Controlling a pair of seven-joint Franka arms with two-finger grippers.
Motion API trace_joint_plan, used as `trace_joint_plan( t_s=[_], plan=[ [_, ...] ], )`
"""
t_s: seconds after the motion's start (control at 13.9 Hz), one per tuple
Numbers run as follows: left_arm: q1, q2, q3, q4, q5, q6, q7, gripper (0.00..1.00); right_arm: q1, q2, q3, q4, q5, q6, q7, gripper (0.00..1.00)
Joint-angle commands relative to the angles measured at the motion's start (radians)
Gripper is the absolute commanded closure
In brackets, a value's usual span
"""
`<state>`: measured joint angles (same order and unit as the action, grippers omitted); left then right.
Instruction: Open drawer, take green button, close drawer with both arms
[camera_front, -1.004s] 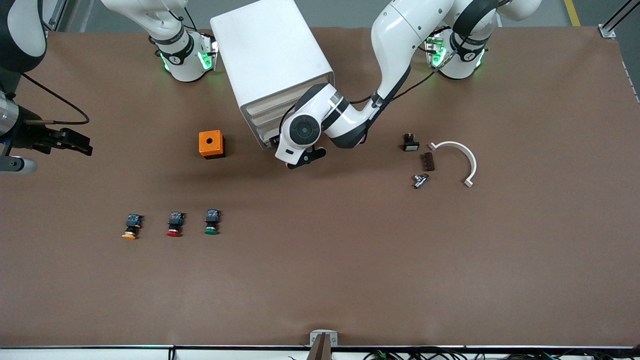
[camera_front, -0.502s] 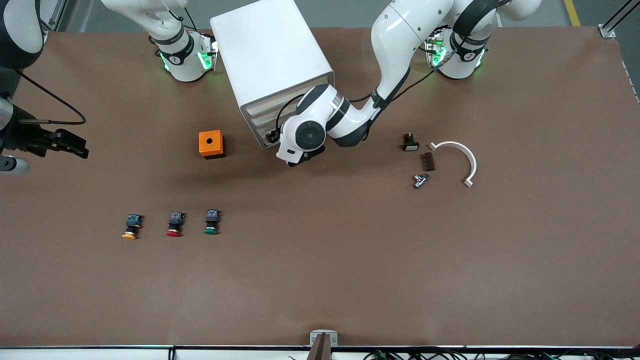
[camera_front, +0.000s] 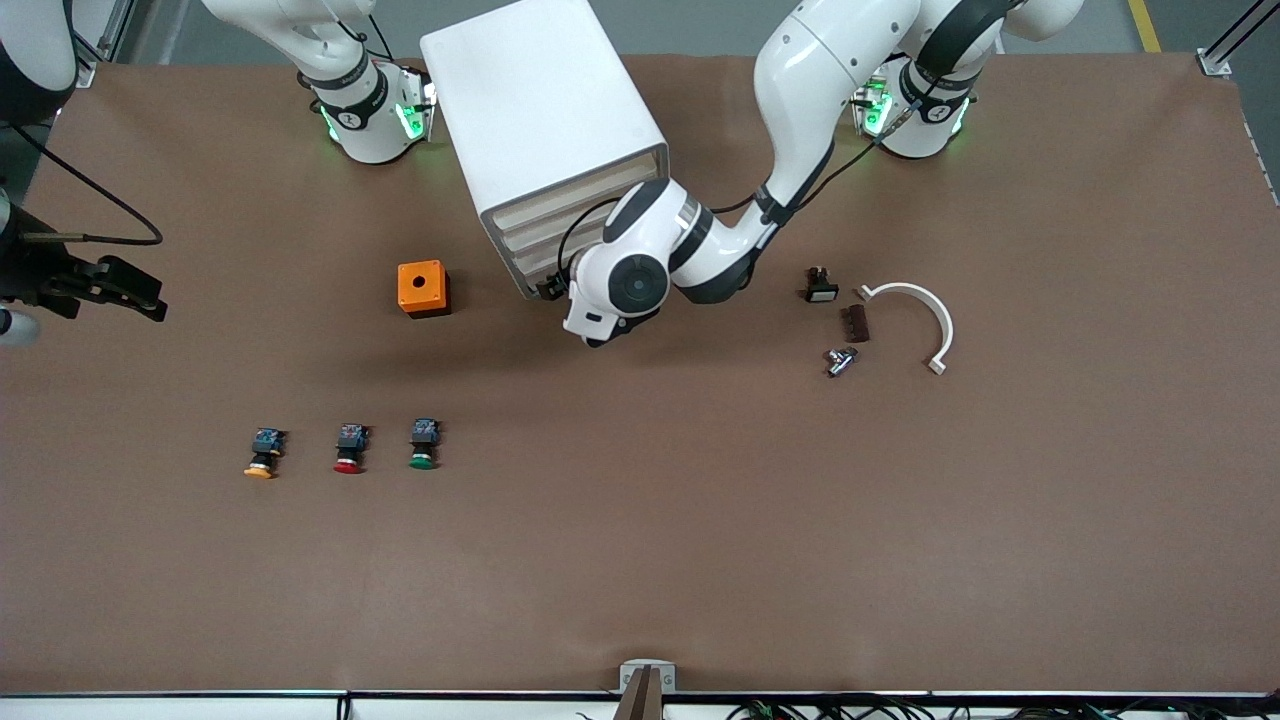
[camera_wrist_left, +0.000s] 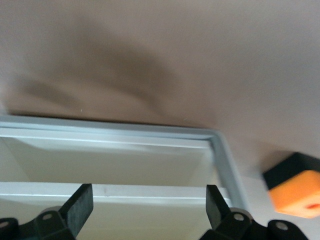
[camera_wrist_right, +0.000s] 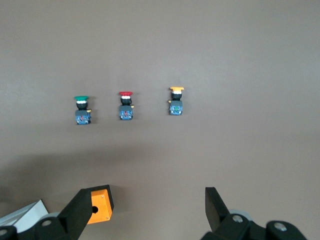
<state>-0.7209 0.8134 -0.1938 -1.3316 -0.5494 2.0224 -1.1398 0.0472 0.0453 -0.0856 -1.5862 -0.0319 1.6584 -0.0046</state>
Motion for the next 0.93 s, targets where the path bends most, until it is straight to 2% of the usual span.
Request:
trace_joint_plan(
  t_s=[0.0,0.29,0.43,0.65,0.86],
  plan=[
    [0.081,-0.098,-0.001,-0.023,-0.001,-0.007,0.006,0.01,-0.007,0.008,0.006,0.043,0.003,-0.017,0.005,0.0],
    [0.188,-0.195,0.011,-0.028,0.005,-0.008,0.005,0.01,-0.001,-0.018,0.012,0.043,0.018,-0.094,0.009,0.0],
    [0.227,-0.256,0.013,-0.028,0.078,-0.019,0.001,0.01,-0.004,-0.044,0.007,0.037,0.018,-0.117,0.011,0.0],
    [0.328,-0.345,0.008,-0.023,0.179,-0.103,0.038,0.01,-0.035,-0.048,0.0,0.031,0.017,-0.175,0.011,0.0],
    [0.444,-0.419,0.008,-0.026,0.253,-0.236,0.197,0.01,-0.047,-0.068,0.001,0.028,0.023,-0.18,0.009,0.0]
  ],
)
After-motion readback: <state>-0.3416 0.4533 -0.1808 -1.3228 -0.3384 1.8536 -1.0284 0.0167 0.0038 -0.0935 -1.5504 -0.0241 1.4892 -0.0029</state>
